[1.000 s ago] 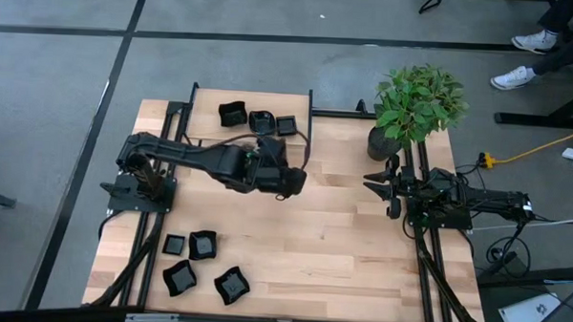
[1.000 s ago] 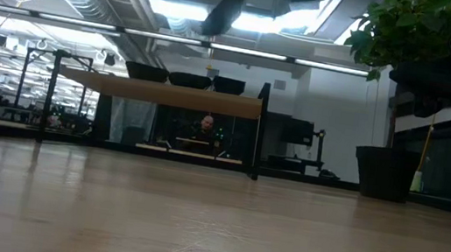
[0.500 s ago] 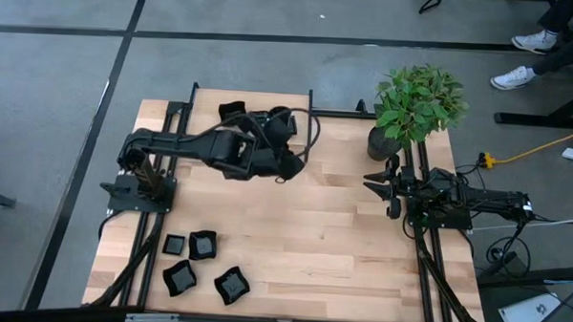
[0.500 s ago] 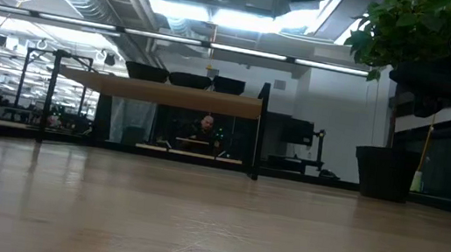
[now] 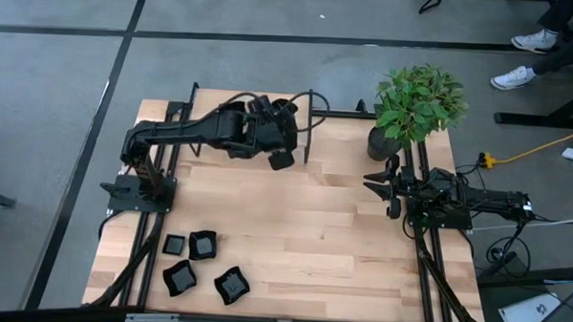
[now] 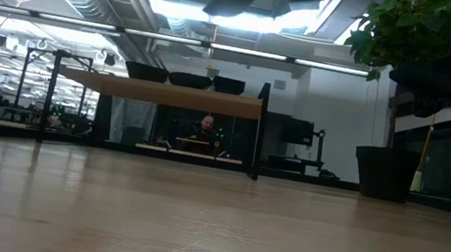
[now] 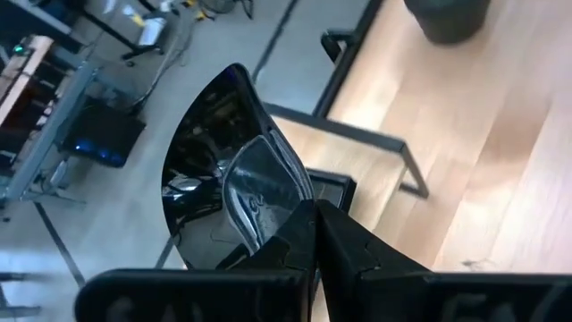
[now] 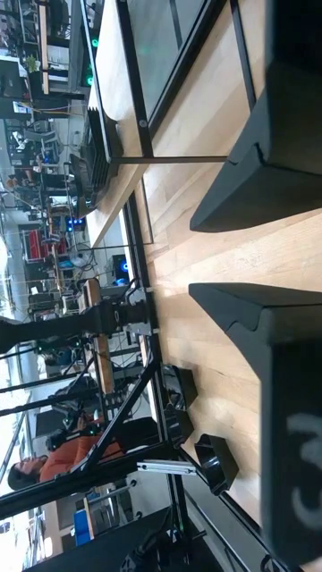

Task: Pick & Place Mini shaped plates
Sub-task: Stack the leaf shaped plate on top of the leaf shaped plates on the shelf

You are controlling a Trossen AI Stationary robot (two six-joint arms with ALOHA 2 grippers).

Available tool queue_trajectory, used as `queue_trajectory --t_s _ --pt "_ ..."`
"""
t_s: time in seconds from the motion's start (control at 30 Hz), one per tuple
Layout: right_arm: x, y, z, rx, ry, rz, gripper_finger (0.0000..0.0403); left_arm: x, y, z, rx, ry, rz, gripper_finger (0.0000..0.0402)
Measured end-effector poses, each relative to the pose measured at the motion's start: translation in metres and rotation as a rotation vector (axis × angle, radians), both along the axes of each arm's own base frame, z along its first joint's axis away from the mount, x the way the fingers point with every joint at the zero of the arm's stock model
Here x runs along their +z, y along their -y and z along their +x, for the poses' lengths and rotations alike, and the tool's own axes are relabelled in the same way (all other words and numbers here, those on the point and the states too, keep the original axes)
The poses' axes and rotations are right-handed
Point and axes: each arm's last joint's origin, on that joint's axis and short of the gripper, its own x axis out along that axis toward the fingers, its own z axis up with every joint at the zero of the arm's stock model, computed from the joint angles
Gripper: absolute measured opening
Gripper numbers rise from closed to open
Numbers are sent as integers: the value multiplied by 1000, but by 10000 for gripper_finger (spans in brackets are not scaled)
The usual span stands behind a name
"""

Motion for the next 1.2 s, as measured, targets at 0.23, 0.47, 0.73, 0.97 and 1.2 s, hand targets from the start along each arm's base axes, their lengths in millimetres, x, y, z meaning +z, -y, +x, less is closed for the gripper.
queue_trajectory --t_s 0.23,0.47,0.73,0.97,1.2 --pt "0 0 0 0 0 0 103 -5 -23 -5 -31 -117 -16 2" --pt "0 0 0 0 0 0 103 -8 -47 -13 -31 -197 -56 2" --pt "0 0 0 0 0 0 103 -10 -68 -22 22 -237 -90 2" --pt "0 0 0 0 0 0 103 -12 -78 -28 34 -268 -121 3" --pt "0 0 0 0 0 0 103 -14 -84 -29 -5 -251 -204 5"
